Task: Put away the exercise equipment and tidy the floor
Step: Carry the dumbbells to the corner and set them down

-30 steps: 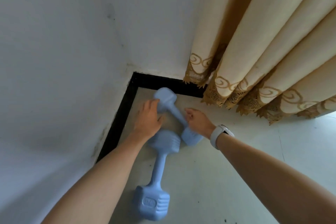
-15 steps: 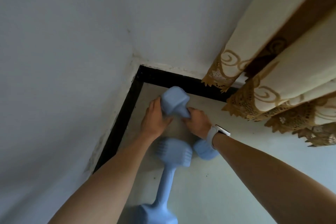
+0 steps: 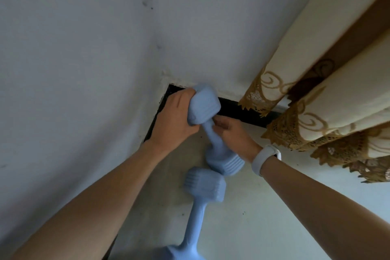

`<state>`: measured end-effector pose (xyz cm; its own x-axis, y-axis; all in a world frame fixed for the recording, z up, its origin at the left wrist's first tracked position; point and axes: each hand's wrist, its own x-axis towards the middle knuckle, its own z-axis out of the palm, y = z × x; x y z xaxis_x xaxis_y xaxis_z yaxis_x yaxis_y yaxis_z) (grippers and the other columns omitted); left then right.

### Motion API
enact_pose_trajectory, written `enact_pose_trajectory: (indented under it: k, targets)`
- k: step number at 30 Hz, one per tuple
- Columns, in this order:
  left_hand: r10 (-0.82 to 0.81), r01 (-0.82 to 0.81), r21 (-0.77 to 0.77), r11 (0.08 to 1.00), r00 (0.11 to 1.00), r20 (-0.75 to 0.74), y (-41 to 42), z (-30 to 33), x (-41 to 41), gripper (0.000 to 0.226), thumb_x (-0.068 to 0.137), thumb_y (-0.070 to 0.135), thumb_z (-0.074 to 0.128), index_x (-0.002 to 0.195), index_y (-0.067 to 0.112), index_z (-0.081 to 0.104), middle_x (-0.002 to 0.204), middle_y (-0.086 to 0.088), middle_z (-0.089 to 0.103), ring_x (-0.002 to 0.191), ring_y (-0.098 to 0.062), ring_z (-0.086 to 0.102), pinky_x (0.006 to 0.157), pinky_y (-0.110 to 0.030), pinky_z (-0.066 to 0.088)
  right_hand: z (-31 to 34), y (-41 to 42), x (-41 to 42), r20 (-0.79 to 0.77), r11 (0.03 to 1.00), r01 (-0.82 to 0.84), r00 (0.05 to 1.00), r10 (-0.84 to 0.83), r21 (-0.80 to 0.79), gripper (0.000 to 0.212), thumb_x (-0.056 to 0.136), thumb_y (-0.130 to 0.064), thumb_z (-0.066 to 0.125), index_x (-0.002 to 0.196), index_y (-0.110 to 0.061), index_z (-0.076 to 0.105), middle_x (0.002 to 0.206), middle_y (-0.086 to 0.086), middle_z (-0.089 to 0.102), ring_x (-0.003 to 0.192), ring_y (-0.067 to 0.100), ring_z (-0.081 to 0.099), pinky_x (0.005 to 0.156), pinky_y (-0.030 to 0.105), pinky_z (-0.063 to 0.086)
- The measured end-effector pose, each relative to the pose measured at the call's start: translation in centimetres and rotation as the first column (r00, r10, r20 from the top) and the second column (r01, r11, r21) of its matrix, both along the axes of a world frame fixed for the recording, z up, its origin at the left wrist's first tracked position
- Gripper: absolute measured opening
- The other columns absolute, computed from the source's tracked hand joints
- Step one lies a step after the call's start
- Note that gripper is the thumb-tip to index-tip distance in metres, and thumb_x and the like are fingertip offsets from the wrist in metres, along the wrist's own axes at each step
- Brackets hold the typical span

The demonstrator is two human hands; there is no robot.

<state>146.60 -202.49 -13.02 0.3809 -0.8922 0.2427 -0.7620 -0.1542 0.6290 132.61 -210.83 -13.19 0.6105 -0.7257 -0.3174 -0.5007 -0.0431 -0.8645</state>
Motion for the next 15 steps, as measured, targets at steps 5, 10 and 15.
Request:
enact_pose_trajectory:
  k: [5, 10, 15]
  targets:
    - [-0.033, 0.052, -0.084, 0.995, 0.976, 0.213, -0.1, 0.7, -0.3, 0.061, 0.068, 0.022, 0.064, 0.121, 0.014, 0.035, 0.115, -0.020, 0.061, 0.111, -0.025, 0.049, 0.084, -0.038, 0.053, 4.1, -2.4, 0.6, 0.056, 0.886, 0.237, 0.958, -0.281, 0.399, 0.035, 0.098, -0.036, 0.035, 0.122, -0.016, 0.051, 0.100, 0.003, 0.063, 0.089, 0.018, 0.062, 0.077, 0.029, 0.052]
    - [-0.139, 0.167, -0.099, 0.981, 0.959, 0.248, 0.4, 1.2, -1.6, 0.073, 0.065, 0.020, 0.078, 0.124, 0.012, 0.037, 0.123, -0.019, 0.056, 0.119, -0.020, 0.039, 0.094, -0.034, 0.048, 6.4, -2.7, 1.1, 0.013, 0.909, 0.171, 0.982, -0.190, 0.379, 0.027, 0.090, -0.046, 0.047, 0.101, -0.022, 0.052, 0.111, 0.006, 0.059, 0.100, 0.020, 0.060, 0.071, 0.028, 0.054]
    - [-0.115, 0.111, -0.033, 0.993, 0.922, -0.370, 1.6, 3.1, -1.9, 0.060, 0.070, 0.035, 0.070, 0.123, 0.012, 0.055, 0.134, 0.002, 0.035, 0.123, -0.003, 0.035, 0.098, 0.000, 0.029, 7.6, -2.4, -0.8, -0.051, 0.936, 0.110, 0.994, -0.099, 0.335, 0.029, 0.091, -0.037, 0.050, 0.112, -0.017, 0.048, 0.101, 0.006, 0.060, 0.082, 0.016, 0.062, 0.063, 0.025, 0.053]
